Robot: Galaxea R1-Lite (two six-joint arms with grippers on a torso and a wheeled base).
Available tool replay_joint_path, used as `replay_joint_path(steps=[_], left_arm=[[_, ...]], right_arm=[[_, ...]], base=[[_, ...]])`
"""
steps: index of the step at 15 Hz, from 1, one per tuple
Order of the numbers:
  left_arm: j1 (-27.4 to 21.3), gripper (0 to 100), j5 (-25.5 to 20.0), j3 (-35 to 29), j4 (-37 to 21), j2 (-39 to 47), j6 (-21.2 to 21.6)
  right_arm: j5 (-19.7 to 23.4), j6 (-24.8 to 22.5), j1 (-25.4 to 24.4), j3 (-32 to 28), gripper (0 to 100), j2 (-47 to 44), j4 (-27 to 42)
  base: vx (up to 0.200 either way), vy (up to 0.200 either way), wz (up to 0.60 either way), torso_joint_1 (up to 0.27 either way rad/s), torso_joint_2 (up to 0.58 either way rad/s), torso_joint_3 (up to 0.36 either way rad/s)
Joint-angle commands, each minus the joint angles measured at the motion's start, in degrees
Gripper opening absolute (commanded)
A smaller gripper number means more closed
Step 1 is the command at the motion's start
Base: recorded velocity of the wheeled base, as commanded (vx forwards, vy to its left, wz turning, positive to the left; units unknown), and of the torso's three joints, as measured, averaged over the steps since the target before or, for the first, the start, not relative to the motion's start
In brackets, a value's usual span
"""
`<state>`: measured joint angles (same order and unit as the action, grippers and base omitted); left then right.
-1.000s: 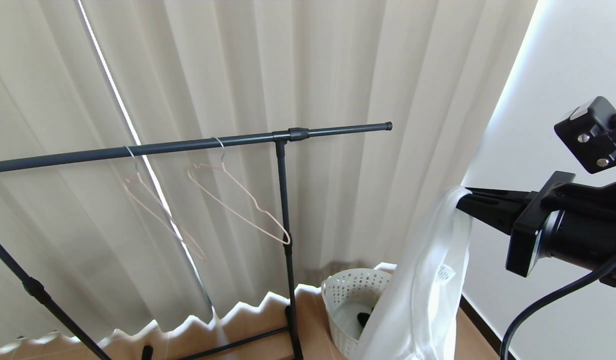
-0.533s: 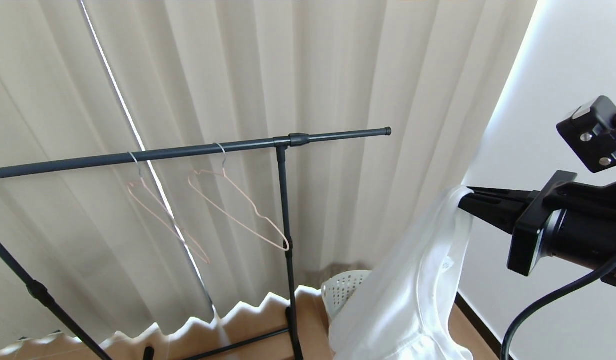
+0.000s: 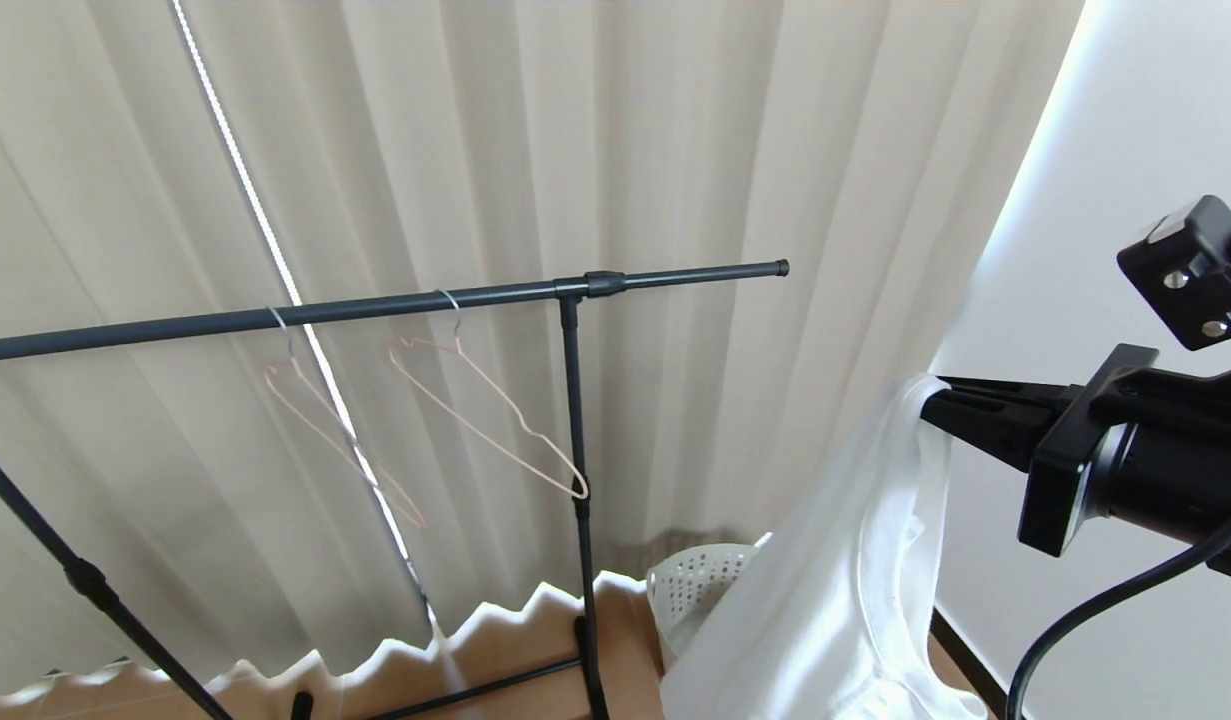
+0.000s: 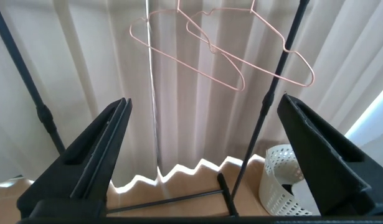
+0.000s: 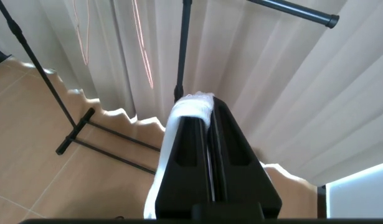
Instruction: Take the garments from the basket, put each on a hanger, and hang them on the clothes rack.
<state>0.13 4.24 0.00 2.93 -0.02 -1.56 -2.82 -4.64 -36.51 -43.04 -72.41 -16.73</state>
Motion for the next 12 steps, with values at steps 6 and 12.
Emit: replay_joint_path(steps=[6, 12], left_arm=[[0.0, 100, 0.1, 0.0, 0.1, 0.0, 0.0], [0.0, 100, 0.0, 0.0, 0.0, 0.0, 0.0]], right_arm=[[-0.1, -0.5, -0.1, 0.2, 0, 0.1, -0.1], [0.0, -0.5, -0.1, 0.2, 0, 0.1, -0.1]], base=[[0.000, 0.000, 0.30, 0.004, 0.00, -0.001], [-0.133, 0.000, 0.00, 0.000, 0.00, -0.001]])
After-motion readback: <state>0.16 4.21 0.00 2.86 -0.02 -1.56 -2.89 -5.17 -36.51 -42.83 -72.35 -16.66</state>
